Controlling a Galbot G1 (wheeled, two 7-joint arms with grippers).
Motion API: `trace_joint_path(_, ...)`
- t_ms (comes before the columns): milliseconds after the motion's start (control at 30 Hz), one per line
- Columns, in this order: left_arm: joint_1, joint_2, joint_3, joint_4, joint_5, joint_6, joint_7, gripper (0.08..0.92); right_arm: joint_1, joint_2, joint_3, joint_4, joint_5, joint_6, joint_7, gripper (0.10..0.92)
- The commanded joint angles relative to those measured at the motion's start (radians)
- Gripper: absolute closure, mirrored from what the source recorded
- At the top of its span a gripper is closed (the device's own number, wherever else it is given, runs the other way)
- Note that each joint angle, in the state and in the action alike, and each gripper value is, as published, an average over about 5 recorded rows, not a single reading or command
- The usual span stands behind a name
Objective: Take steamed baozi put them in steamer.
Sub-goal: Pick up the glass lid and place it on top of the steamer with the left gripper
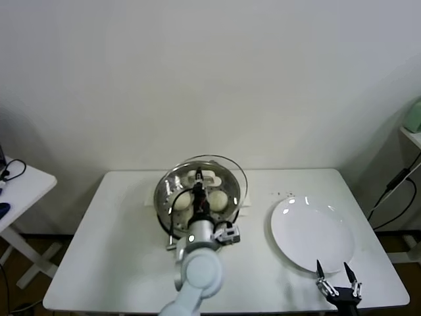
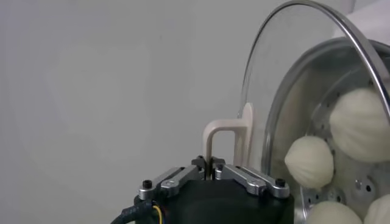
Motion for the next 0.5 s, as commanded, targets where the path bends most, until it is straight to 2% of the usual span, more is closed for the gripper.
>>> trace_joint_path(33, 0.001, -0.049, 0.001, 0.035, 0.026, -0.008, -0.010, 0.862, -0.001, -0.001, 0.003, 0.003, -0.001, 0.001, -0.001, 0.203)
trace_joint_path(500, -0.013, -0.032, -0.024, 0.054, 0.017, -0.013, -0.016, 0.862, -0.008, -0.005, 0.007, 0.005, 0.000, 0.006, -0.003, 0.203)
